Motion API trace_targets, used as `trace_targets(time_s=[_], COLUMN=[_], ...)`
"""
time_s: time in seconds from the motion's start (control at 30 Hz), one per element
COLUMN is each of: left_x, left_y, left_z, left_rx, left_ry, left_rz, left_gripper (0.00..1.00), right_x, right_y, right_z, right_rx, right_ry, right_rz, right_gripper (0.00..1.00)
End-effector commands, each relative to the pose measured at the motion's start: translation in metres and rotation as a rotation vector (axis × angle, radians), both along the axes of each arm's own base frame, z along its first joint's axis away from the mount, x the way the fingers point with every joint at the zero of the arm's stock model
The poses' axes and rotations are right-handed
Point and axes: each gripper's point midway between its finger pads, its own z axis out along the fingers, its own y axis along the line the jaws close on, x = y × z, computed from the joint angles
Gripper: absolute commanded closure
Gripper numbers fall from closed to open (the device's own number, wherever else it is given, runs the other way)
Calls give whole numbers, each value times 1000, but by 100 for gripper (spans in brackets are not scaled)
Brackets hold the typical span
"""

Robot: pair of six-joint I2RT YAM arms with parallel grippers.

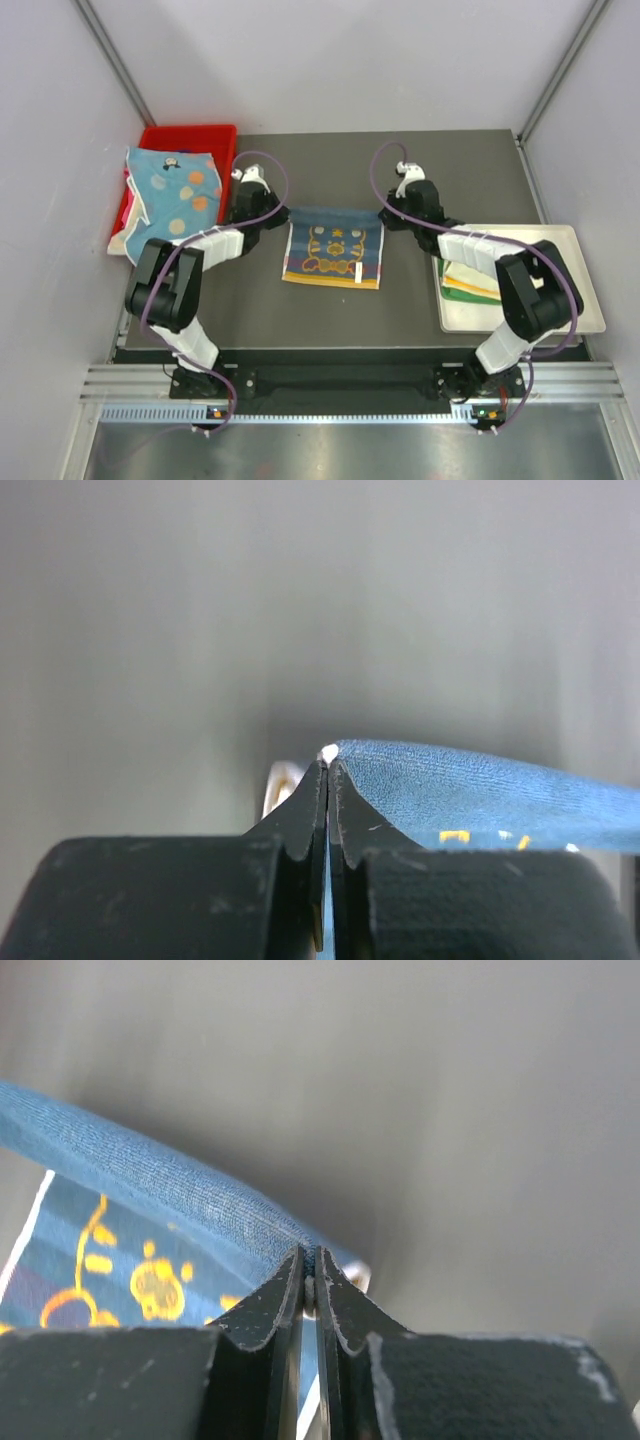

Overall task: Fold and stack the towels
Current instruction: Fold the towel

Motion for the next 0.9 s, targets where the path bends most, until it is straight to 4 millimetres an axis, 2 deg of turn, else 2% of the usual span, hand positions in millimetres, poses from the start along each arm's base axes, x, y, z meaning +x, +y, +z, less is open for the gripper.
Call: trace_targets(time_s=[0.0,0.03,0.1,0.17,0.2,0.23,0.3,0.33,0.43,0.87], left_x=[-13,-17,-29,-37,-45,-49,-59,-62,-75,-112], left_y=[9,10,12,12,13,15,17,18,20,19], left_z=[16,23,16,20,12,15,12,12,11,-8], left_rx=[-41,-48,-51,-55,-49,-50,-47,-49,-51,-44], left_ry=[-52,-68,-53,-60,-43,-47,-40,-38,-34,21], left_rz=[16,19,11,1,-2,1,-6,-7,-12,-53], left_gripper=[100,100,100,100,100,100,100,100,100,100], right_x=[-8,-16,-25,-37,-41,-49,-57,-65,-80,-108], right_y=[2,1,3,3,3,4,5,6,12,9], right_z=[27,20,18,14,17,10,12,5,2,-14], right_rx=[39,38,42,49,58,58,66,60,61,47], right_ry=[-87,-74,-69,-58,-62,-43,-50,-36,-28,-7], right_rz=[9,10,18,17,21,24,26,35,55,43], right_gripper=[93,93,93,93,93,93,93,93,93,93])
